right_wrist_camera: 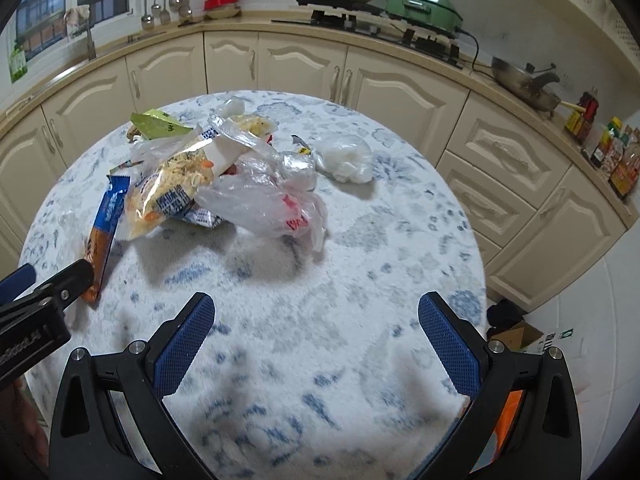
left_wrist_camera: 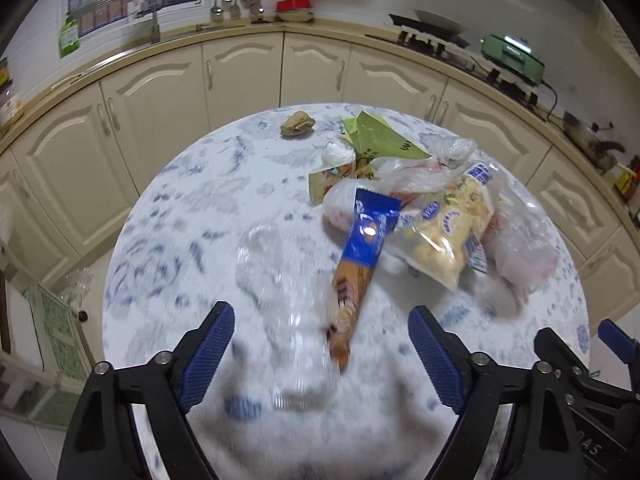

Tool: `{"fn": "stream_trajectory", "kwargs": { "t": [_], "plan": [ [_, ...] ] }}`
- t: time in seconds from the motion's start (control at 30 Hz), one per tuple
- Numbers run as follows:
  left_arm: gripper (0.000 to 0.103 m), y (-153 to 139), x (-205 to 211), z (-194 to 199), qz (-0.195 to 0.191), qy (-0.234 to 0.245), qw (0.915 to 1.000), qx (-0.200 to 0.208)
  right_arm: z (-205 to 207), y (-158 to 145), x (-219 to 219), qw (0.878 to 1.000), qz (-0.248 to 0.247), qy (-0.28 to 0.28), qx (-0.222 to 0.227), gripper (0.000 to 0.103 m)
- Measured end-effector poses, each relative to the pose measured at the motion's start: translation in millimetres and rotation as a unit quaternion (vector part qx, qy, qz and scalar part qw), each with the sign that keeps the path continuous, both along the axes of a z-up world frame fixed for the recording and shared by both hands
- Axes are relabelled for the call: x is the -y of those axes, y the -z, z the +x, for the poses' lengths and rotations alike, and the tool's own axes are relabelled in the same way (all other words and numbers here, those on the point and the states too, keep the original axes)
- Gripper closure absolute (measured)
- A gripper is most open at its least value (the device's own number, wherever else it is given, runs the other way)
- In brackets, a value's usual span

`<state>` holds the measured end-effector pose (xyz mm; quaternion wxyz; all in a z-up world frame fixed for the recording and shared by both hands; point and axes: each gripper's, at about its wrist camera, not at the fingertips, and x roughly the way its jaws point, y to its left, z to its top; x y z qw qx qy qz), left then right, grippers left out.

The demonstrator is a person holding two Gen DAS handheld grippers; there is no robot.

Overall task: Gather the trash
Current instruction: 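Reach the left tool to the blue-wrapped snack bar and grasp it, then lift the snack bar with the left tool while the right tool grasps the clear plastic bag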

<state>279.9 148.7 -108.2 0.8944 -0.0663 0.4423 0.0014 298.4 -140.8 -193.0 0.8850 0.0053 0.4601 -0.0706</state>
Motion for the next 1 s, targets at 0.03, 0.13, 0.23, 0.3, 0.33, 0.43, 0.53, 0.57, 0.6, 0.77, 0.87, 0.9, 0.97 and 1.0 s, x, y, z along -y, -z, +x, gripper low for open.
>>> {"fn": "stream_trajectory", "kwargs": {
  "t": [0.03,0.13,0.23,0.3,0.33,0.43,0.53,0.57,0.6,0.77,0.87,0.9,0.97,1.0],
  "plan": [
    [0.02,3,-1,8,0.002,0.003,1.0,-0.004,4,1,0,1.0,0.004,0.0,-0.001,0.0],
    [0.021,15,1,31,-0.007,0.019,0.9996,-0.018,14,2,0,1.0,0.008,0.0,-0.005,0.0],
    [0.029,24,-5,47,-0.019,0.017,0.9993,-0.026,21,5,-1,1.0,0.01,0.0,-0.009,0.0],
    [0.037,28,-4,58,-0.011,0.027,0.9993,-0.025,25,8,-2,1.0,0.01,-0.001,-0.014,0.0],
    [0.051,28,-3,60,-0.003,0.031,0.9992,-0.024,26,9,-2,1.0,0.01,-0.001,-0.017,0.0],
    [0.075,30,3,64,0.015,0.034,0.9993,-0.011,28,10,-2,1.0,0.012,-0.001,-0.019,0.0],
    [0.087,26,3,55,0.0,0.042,0.9991,0.006,24,5,-1,1.0,0.018,0.001,-0.01,0.0],
    [0.088,23,2,52,-0.002,0.043,0.999,0.012,22,2,-1,1.0,0.021,0.0,-0.004,0.0],
    [0.088,20,1,48,-0.002,0.042,0.9989,0.019,20,-3,-1,1.0,0.026,-0.002,0.004,0.0],
    [0.087,5,-11,27,-0.014,0.037,0.9983,0.044,9,-17,-12,0.997,0.063,-0.035,0.025,0.0],
    [0.087,2,-13,10,-0.038,0.055,0.9966,0.047,5,-17,-22,0.997,0.059,-0.045,0.02,0.0],
    [0.087,3,-14,3,-0.049,0.064,0.9957,0.045,4,-17,-25,0.997,0.057,-0.048,0.017,0.0],
    [0.087,6,-14,-10,-0.067,0.079,0.994,0.036,0,-15,-27,0.997,0.054,-0.053,0.013,0.0],
    [0.087,7,-14,-16,-0.071,0.084,0.9934,0.033,-4,-15,-27,0.997,0.053,-0.053,0.012,0.0]
  ]
}}
